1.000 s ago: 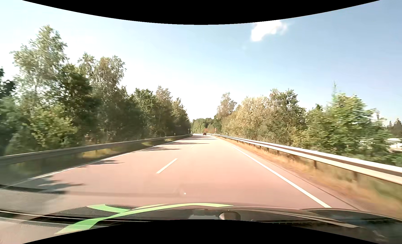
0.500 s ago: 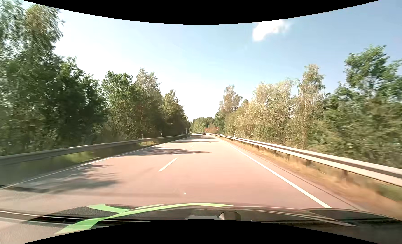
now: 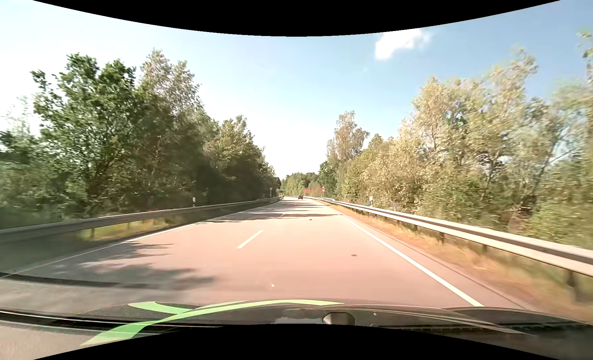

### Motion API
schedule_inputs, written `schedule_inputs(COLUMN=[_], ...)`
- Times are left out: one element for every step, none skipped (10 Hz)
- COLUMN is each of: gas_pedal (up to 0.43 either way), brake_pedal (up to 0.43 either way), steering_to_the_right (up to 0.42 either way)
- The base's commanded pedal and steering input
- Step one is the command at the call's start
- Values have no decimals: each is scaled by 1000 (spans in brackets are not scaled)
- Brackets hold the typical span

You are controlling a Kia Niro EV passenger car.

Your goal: Follow the waypoints while adhering to traffic rules and regulations

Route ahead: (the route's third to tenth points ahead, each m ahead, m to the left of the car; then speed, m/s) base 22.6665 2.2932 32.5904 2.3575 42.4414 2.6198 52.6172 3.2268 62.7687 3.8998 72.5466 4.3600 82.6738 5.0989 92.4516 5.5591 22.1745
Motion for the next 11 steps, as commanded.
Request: schedule_inputs(gas_pedal=[0,0,0,0,0,28,59,67,67,67,87], brake_pedal=[0,0,0,0,0,0,0,0,0,0,0], steering_to_the_right=[-4,-4,-4,-4,-4,-4,-4,-4,-4,-4,-4])
